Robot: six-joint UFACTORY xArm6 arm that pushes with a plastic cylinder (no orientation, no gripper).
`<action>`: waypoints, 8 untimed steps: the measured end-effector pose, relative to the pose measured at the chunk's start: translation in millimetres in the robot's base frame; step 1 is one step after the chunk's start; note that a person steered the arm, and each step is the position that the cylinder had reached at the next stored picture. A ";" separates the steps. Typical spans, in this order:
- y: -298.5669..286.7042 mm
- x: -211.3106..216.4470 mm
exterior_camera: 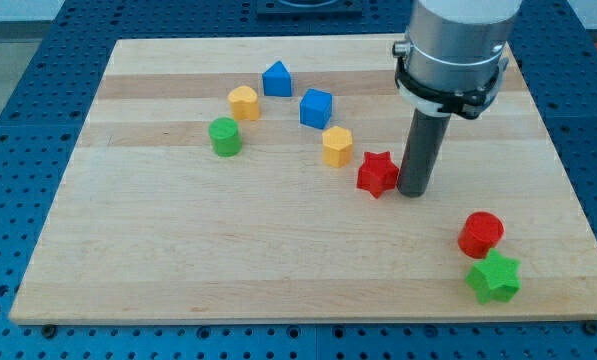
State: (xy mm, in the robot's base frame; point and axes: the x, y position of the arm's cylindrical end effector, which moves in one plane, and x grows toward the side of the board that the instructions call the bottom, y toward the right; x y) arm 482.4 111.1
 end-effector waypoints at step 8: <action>90.0 11.7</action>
